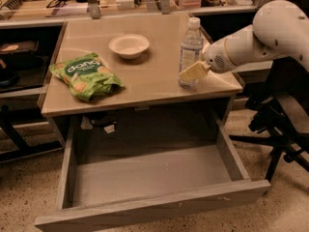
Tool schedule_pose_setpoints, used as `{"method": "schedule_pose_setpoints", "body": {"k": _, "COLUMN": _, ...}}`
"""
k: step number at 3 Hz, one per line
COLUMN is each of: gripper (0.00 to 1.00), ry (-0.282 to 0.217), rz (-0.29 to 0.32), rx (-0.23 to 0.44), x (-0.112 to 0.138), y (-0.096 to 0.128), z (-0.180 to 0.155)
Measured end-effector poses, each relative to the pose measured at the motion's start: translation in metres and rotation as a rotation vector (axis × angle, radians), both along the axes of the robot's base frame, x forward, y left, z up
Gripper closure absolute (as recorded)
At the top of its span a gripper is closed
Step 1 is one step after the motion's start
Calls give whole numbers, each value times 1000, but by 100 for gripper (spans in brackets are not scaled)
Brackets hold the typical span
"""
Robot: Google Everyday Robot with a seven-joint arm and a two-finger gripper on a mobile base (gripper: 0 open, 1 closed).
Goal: Place blue plastic bottle into top drawer
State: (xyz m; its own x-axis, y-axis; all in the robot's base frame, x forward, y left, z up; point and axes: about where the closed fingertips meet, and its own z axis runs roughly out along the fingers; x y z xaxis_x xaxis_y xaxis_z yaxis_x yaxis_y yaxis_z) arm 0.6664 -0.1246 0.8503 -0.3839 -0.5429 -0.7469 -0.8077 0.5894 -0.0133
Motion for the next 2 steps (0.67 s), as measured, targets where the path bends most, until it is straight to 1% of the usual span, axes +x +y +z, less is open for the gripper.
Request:
{"method": "schedule_pose_setpoints", "body": {"k": 1, "gripper": 100, "ry": 21, "rz": -26, "rx": 16, "x": -35, "y": 2, "z": 4}}
{"method": "schedule_pose_setpoints", "body": {"k": 2, "gripper": 100, "ry": 72, "rz": -73, "rx": 33, "x": -84, "y": 0, "z": -4}}
